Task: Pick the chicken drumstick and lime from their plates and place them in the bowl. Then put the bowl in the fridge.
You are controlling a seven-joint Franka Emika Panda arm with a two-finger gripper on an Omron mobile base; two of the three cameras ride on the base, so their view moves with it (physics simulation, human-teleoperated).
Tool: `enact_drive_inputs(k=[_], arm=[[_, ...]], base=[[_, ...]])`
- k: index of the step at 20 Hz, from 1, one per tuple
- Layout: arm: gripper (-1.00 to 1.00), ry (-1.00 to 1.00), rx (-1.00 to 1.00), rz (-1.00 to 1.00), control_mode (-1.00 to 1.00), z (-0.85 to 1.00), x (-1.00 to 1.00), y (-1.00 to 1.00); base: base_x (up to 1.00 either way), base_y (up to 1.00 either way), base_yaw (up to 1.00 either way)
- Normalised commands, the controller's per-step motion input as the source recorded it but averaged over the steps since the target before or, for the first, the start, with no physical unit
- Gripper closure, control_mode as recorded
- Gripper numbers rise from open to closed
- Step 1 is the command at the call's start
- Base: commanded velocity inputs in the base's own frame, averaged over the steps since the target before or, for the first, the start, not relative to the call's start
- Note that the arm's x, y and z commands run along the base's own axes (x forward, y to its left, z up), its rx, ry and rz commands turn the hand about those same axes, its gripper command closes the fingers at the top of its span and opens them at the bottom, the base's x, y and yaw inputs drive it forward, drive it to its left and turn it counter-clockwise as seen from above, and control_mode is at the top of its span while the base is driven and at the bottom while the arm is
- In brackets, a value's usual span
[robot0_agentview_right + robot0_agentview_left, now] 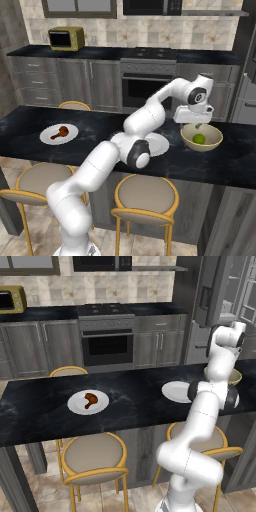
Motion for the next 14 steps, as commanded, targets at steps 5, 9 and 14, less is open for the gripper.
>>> enact_drive_inputs(k=[5,9,14], arm=[[-1.00,-0.01,0.01,-0.03,-1.00,0.30,-0.56,0.34],[-1.00,-0.07,0.00,-0.12,-1.00,0.02,-0.69,0.54],[-1.00,-0.12,-0.03,-0.17,-1.00,-0.06,-0.74,0.51]], base=[[0.00,0.00,0.00],[0.00,0.00,0.00],[0.00,0.00,0.00]])
